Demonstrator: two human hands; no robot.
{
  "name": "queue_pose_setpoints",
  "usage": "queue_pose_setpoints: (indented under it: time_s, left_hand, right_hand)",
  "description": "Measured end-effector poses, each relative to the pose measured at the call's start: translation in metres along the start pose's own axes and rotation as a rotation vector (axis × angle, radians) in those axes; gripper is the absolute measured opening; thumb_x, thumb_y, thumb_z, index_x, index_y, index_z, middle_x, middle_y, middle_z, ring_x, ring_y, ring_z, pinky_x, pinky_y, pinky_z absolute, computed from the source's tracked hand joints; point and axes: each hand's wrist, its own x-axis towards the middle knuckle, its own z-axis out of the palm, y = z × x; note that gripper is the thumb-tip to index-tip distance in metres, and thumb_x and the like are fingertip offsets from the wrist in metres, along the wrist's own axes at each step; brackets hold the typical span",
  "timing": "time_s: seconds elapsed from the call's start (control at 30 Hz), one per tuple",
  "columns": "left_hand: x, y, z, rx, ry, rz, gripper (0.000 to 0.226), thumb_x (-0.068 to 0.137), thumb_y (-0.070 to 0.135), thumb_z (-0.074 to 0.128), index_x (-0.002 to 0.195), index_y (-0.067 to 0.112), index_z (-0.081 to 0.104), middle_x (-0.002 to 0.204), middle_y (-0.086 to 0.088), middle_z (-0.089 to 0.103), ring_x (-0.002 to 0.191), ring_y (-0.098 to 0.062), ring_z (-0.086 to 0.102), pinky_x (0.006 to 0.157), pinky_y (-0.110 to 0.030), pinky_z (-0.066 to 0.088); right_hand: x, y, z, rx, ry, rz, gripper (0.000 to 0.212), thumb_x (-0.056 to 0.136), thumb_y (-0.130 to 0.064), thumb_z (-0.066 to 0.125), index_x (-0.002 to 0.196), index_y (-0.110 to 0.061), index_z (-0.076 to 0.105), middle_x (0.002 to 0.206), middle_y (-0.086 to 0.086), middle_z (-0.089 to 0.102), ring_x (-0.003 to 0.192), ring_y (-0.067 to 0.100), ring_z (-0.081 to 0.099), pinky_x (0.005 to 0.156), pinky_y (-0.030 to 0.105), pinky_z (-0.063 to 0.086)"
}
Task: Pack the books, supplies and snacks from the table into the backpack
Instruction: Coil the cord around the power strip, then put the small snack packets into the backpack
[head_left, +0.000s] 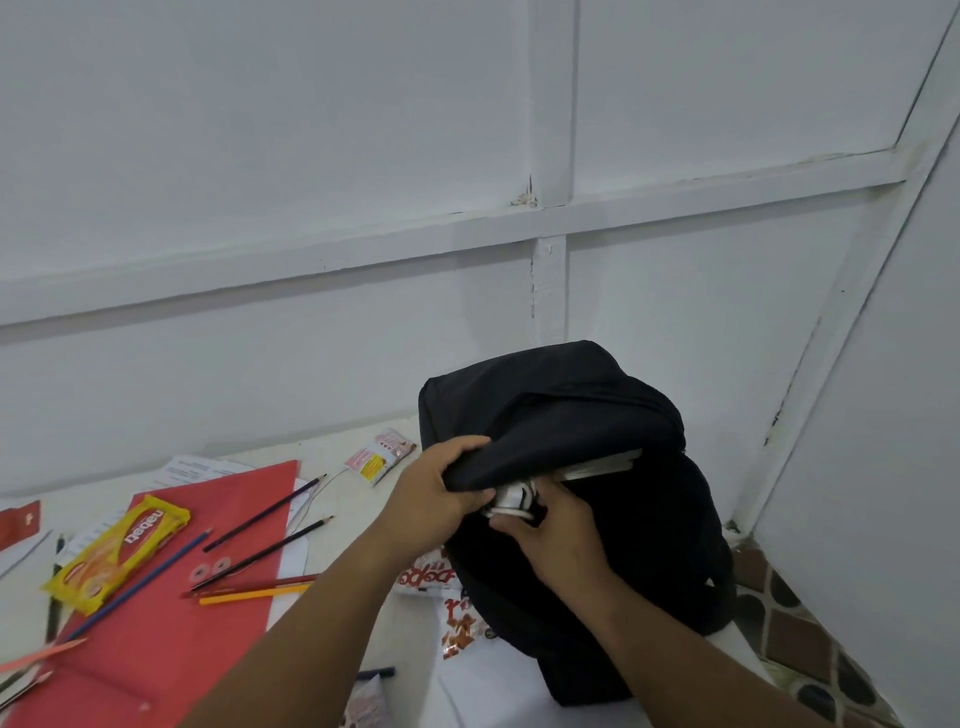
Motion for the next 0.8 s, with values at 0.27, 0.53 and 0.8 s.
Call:
queue_pose_setpoints:
  time_s: [0.27,0.53,0.8]
  left_hand:
    - [-0.053,-0.035,-0.010,-0.128,-0.065,-0.018,0.072,0.086,-0.006,0.065,0.131,0.050,0.056,0.135,0.024,0.056,0.128,-0.002,0.052,0.100,-0.029,0.053]
    - [-0.121,-0.083,-0.049,-0.094,0.038,0.028,0.048,0.085,-0.010,0.066,0.105,0.033,0.073,0.111,0.019,0.070,0.109,-0.005,0.063,0.080,-0.017,0.054]
    - [-0.164,-0.145,-0.061,0.282,-0.205,0.250,0.035,0.075,0.054,0.076,0.107,0.042,0.070,0.116,0.030,0.058,0.114,0.003,0.053,0.094,-0.026,0.046]
  right_hand:
    - [-0.056,-0.011,-0.005,-0.227,0.182,-0.142,0.015,0.088,-0.033,0.068,0.101,-0.026,0.072,0.096,-0.016,0.070,0.090,0.001,0.064,0.082,0.024,0.057]
    - [-0.106,-0.028,0.033,-0.210,0.042,-0.382,0.019,0.092,-0.025,0.063,0.109,-0.019,0.069,0.100,-0.010,0.066,0.088,0.002,0.062,0.076,0.017,0.054]
    - [-0.148,-0.008,0.102,-0.750,-0.054,-0.161,0.066,0.094,-0.048,0.040,0.153,-0.021,0.029,0.161,-0.002,0.027,0.147,0.017,0.023,0.117,0.038,0.023]
